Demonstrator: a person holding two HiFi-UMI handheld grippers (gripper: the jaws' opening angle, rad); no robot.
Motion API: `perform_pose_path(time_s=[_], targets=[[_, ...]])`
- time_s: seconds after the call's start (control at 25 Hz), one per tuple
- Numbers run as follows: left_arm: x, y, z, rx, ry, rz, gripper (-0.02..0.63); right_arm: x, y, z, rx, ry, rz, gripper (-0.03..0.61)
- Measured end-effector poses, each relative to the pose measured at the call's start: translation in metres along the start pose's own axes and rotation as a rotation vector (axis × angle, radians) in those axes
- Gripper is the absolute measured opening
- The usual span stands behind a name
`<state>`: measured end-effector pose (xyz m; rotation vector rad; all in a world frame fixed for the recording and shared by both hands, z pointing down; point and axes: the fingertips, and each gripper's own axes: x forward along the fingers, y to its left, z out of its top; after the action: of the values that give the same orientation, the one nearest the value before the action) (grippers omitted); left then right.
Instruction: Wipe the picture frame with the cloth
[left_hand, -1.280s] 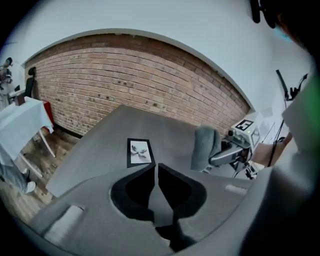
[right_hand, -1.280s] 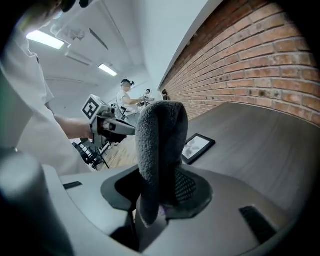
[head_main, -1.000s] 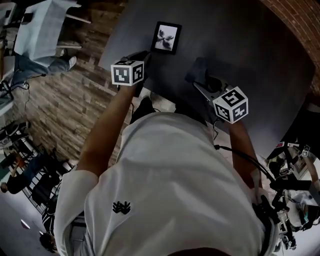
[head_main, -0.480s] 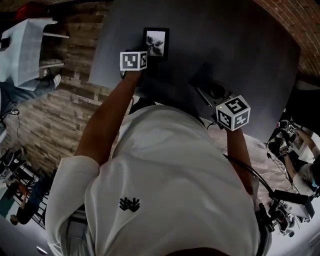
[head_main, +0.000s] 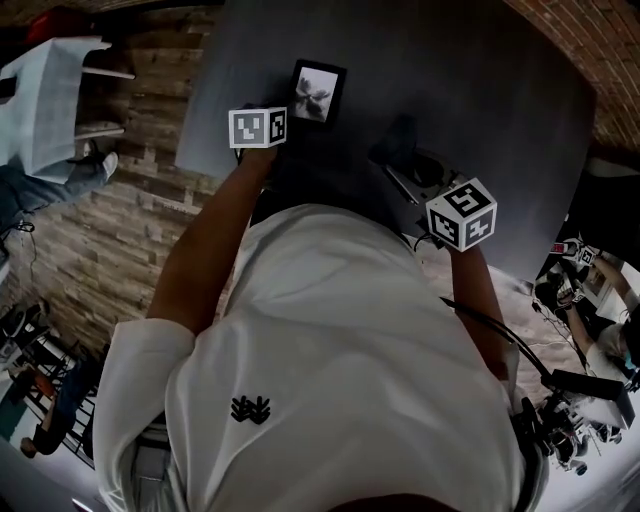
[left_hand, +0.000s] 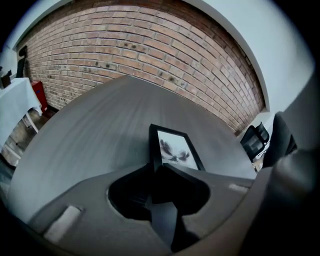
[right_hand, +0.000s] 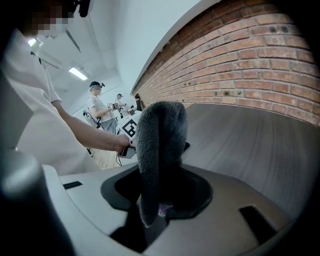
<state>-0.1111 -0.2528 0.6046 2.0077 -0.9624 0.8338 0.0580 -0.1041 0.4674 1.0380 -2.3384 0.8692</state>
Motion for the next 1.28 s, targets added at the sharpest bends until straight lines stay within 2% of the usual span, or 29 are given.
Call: perform_pose_path(time_s=[0.16,0.28,0.52,0.6,0.68,0.8,1.16,1.28], targets=[[-0.025,-0.020,-0.007,0.018,-0.035,-0.017,0.077,0.000,0.004,0.005,-0.038,-0.019,0.028,0.141],[-0.049,-0.034,-0.011,-0.004,-0.084,-0.030,0.075,-0.003,0.014,0.011,-0.067,-0.053,0.074,0.140],[-0.099,-0.069,-0.022,-0.022,-0.173,-0.061,0.075,-0.010,0.057,0.040,-0.110,-0.189,0.267,0.140],[-0.113,-0.083,-0.023,-0.017,-0.197,-0.076,0.075,-0.007,0.073,0.040,-0.121,-0.194,0.338,0.140],[-0.123,-0.097,-0.024,-0.008,-0.221,-0.093,0.075,-0.002,0.078,0.034,-0.137,-0.178,0.368,0.140],[-0.136,-0.115,-0.028,0.001,-0.241,-0.122,0.075,-0.004,0.066,0.035,-0.141,-0.183,0.348,0.140],[-0.154,-0.139,-0.039,0.013,-0.254,-0.167,0.077,-0.033,0.011,0.086,-0.179,-0.304,0.199,0.140],[-0.155,-0.140,-0.042,0.009,-0.255,-0.169,0.075,-0.040,0.016,0.092,-0.187,-0.329,0.208,0.140]])
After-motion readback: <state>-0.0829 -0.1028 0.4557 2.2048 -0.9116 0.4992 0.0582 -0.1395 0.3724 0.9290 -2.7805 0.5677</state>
